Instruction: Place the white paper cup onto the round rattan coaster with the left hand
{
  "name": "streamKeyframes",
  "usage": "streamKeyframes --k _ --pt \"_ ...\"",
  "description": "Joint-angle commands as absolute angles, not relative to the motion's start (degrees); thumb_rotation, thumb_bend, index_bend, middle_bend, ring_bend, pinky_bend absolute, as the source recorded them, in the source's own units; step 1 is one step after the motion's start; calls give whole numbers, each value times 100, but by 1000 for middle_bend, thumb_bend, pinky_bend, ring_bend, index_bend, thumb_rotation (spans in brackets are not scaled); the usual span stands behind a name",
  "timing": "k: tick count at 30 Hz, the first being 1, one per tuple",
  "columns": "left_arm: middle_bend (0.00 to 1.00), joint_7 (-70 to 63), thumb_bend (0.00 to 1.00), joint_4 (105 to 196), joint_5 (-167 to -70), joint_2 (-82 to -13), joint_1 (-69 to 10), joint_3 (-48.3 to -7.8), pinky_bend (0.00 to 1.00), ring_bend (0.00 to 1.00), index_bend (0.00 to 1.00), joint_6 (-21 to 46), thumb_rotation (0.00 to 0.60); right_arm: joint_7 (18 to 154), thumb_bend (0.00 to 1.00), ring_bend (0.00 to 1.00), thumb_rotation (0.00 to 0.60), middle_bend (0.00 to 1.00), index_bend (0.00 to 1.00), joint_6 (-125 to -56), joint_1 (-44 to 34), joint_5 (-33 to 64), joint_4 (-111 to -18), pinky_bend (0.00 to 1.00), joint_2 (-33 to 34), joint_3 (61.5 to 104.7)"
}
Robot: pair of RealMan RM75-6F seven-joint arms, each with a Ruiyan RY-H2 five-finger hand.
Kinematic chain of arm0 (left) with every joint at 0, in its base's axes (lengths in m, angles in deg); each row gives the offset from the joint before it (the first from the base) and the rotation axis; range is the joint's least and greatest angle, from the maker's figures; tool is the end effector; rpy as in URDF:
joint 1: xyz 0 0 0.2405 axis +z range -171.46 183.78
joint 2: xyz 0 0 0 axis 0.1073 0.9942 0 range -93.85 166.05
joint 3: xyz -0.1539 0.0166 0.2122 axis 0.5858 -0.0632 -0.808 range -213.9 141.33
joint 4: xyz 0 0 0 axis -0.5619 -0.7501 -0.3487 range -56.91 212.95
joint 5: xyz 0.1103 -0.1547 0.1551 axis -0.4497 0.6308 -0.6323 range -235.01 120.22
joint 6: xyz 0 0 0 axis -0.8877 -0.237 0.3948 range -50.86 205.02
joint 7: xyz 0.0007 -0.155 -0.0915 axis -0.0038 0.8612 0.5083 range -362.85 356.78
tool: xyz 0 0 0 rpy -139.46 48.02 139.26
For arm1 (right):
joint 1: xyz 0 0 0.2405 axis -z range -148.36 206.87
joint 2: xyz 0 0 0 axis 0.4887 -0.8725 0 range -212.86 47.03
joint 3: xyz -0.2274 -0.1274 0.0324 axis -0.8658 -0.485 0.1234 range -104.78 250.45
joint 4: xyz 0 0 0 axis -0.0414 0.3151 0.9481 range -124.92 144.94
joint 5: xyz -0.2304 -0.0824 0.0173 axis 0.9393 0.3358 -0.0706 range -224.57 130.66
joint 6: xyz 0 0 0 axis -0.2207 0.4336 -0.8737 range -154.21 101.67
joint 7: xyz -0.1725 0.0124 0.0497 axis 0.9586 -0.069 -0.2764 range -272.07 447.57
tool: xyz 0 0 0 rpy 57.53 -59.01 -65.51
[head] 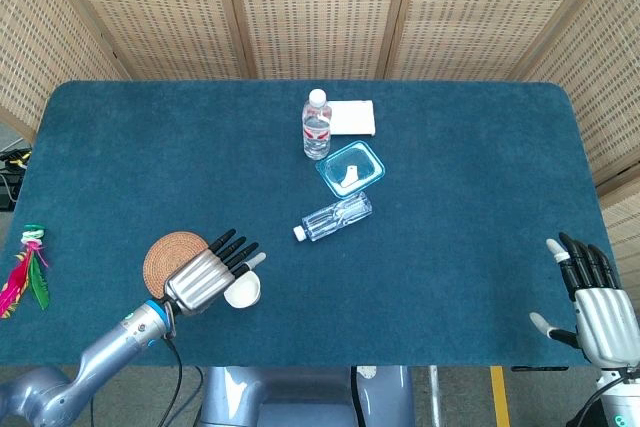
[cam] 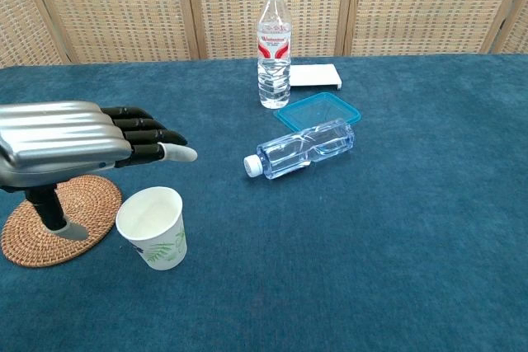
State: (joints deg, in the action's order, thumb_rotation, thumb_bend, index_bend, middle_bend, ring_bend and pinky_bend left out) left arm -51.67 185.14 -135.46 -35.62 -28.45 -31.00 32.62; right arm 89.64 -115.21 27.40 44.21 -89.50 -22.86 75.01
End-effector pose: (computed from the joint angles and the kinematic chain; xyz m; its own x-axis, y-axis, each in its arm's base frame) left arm -0.1407 0.2872 -0.0380 0.8615 0.0810 0.5012 0.4010 -0.7142 -0.5737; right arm -0.3012 -0.1989 0.1435 0.3794 0.0321 0.9247 -0.9230 -0.0558 0.3806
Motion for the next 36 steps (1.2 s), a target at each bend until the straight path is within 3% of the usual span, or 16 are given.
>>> streamKeyframes --k 1,12,17,23,36 --pt "0 -5466 88 18500 -13121 -3797 -3051 -3121 0 0 0 3297 600 8946 117 0 600 0 44 -11529 2742 4418 -8944 0 -2292 7507" --pt "0 -5952 91 18448 -12409 -4175 -3418 -3345 0 0 7 3116 600 8874 117 0 600 0 44 -11531 2747 4398 -8929 0 -2307 7516" --pt "0 -6057 117 18464 -12264 -4228 -3526 -3471 0 0 154 3002 600 8849 117 0 600 0 44 -11544 2752 4397 -8922 0 -2313 7522" --pt "0 -6034 215 18458 -12151 -4245 -3615 -3619 0 0 259 2878 600 8845 117 0 600 0 44 -11556 2757 4404 -8924 0 -2318 7523" --pt "0 -5761 329 18431 -12178 -4151 -3675 -3817 0 0 312 2633 600 8796 117 0 600 0 44 -11593 2775 4402 -8933 0 -2342 7534"
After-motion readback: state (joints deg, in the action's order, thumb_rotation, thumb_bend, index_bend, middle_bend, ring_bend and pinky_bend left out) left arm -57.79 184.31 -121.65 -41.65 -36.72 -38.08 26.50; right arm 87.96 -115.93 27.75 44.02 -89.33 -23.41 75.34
